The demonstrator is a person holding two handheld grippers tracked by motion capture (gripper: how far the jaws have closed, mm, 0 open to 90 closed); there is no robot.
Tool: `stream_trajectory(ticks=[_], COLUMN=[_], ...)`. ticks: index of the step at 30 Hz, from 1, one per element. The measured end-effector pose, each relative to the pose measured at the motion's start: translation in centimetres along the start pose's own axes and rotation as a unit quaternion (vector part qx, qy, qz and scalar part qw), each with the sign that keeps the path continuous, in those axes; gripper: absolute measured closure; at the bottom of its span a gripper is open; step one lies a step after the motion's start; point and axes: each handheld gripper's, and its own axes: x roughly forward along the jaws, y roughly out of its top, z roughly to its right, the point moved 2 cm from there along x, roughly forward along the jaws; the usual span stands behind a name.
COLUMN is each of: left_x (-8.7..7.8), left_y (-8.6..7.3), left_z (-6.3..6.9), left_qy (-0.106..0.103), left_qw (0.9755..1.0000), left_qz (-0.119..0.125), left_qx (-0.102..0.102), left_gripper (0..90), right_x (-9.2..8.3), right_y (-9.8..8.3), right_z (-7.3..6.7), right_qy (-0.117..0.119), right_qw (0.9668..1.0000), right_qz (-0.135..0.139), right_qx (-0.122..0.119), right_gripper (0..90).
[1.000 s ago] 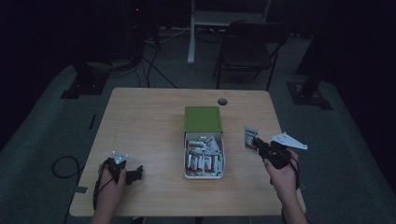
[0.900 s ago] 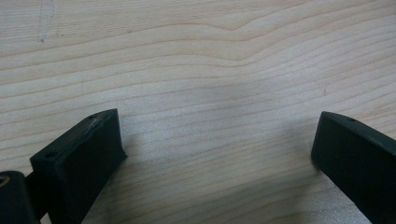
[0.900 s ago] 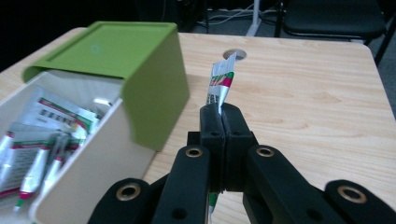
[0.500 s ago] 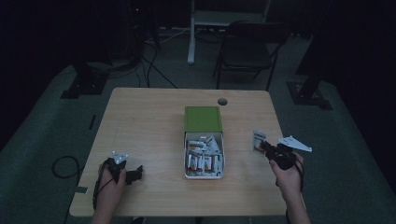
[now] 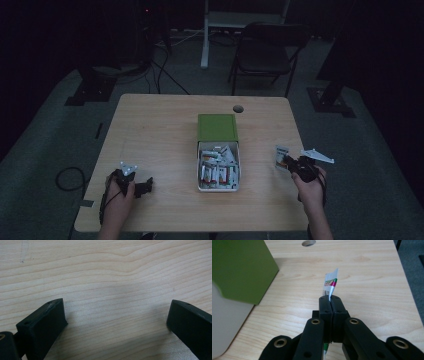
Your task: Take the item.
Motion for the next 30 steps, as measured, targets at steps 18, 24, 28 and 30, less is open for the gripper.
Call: stream_trajectory(ticks=[18,24,28,30], left_x=[0.0,0.0,0.0,0.0], left_y=[0.0,0.0,0.0,0.0], left_z=[0.0,0.0,0.0,0.0], left_qy=[0.0,0.0,0.0,0.0], left_qw=[1.0,1.0,1.0,1.0], left_qz=[0.0,0.0,0.0,0.0], left_qx=[0.0,0.0,0.0,0.0], left_gripper=[2.7,2.7,2.7,2.7], right_x=[1.3,1.7,2.1,2.3], right_y=[-1.2,-2.1,-2.8,-3.0], right_z=[3.1,3.9,4.4,4.6], right_qy=[-0.041,-0.049,-0.048,-0.047], right_qw=[0.9987,0.9977,0.997,0.9968], right_qz=[-0.021,-0.034,-0.044,-0.047], right_qx=[0.022,0.033,0.041,0.044], right_gripper=[87.2,86.4,85.3,84.4])
